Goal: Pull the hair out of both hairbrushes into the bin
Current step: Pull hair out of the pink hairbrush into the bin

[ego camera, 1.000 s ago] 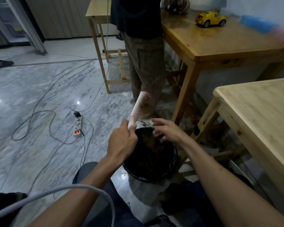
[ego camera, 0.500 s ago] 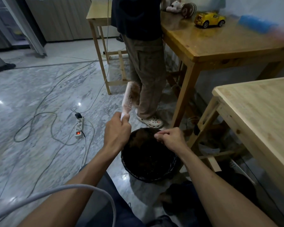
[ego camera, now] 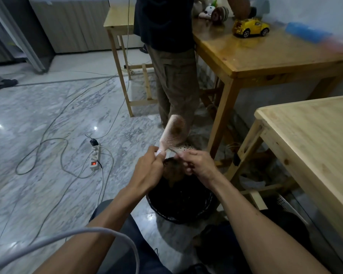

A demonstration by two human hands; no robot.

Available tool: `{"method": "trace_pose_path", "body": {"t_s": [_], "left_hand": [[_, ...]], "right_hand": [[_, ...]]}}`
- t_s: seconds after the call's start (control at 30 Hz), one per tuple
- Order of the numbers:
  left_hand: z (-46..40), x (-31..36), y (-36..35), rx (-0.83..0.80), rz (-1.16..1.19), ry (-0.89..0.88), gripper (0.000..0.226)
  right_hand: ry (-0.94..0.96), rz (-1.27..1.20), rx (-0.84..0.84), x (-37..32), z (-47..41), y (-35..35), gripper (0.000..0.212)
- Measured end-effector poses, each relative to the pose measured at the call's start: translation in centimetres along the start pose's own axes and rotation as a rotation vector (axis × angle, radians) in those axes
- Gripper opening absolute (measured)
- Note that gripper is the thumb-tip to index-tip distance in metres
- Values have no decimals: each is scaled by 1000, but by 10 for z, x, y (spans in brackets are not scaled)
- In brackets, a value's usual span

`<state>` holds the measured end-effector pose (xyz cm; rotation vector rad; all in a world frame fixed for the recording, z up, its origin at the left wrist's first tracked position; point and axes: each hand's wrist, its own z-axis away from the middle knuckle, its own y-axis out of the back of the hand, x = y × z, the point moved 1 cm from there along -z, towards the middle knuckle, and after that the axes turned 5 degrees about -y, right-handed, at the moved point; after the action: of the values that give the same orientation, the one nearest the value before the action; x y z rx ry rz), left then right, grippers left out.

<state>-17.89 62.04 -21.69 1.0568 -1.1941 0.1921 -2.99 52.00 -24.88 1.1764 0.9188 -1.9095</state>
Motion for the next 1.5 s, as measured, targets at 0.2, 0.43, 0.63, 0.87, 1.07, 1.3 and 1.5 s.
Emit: {"method": "trace_pose_path", "body": {"t_s": [0.2, 0.43, 0.63, 0.87, 1.07, 1.3, 1.5], "left_hand": [[-15, -30, 14, 179, 117, 210, 35], [-22, -47, 28, 327, 388, 394, 39], [-3, -30, 14, 135, 50, 132, 34], [8, -9, 2, -40, -200, -124, 22], [8, -9, 3, 23, -309, -175, 23], [2, -32, 10, 203, -23, 180, 31], [-12, -37, 10, 303, 318, 376, 34]], "right_hand": [[72, -147, 195, 11, -2, 18, 29], [53, -258, 298, 17, 3, 40, 32], [-234, 497, 298, 14, 2, 23, 35], [-129, -20, 3, -14, -3, 7, 54], [-28, 122, 38, -7, -4, -12, 22], [97, 118, 207, -6, 5, -2, 32], [128, 107, 271, 0, 9, -7, 33]]}}
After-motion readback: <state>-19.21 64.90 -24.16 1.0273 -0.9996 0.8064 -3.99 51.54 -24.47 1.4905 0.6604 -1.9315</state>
